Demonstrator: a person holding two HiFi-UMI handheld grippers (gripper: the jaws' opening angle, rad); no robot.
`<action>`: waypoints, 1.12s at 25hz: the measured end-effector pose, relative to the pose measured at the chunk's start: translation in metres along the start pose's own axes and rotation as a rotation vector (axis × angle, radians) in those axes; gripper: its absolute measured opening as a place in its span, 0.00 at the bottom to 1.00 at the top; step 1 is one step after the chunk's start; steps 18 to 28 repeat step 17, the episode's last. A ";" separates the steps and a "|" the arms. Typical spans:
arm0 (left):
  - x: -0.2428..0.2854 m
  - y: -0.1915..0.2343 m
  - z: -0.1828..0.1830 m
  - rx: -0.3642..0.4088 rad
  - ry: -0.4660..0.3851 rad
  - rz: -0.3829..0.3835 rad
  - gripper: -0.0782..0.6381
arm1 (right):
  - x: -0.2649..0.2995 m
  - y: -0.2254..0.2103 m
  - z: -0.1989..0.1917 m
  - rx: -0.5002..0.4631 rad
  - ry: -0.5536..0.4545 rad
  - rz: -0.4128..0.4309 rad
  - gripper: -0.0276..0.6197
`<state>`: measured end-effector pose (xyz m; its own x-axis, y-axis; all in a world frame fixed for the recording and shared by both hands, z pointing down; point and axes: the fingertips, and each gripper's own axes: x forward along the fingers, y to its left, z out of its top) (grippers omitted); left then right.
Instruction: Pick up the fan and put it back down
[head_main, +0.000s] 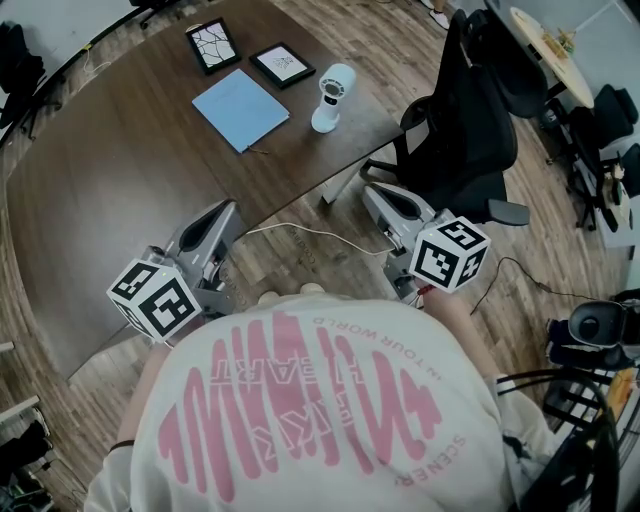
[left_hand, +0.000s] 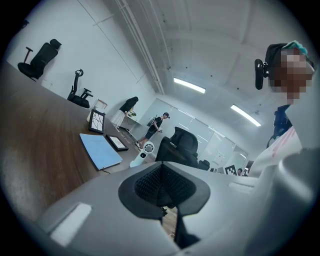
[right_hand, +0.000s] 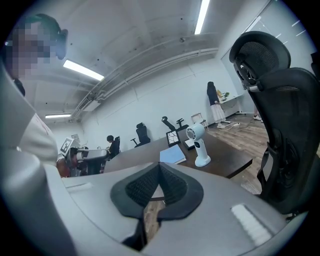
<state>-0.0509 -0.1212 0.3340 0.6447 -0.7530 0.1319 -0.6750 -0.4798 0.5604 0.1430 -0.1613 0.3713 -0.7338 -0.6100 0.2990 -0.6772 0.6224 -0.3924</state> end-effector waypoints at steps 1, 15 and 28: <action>0.000 0.000 0.000 0.000 0.000 0.000 0.14 | 0.000 0.000 0.000 -0.001 0.000 0.000 0.05; -0.002 0.002 0.003 0.000 -0.012 0.010 0.13 | 0.003 -0.001 0.001 -0.004 -0.001 0.004 0.05; -0.003 0.003 0.002 0.000 -0.014 0.012 0.14 | 0.003 -0.001 0.001 -0.004 -0.001 0.004 0.05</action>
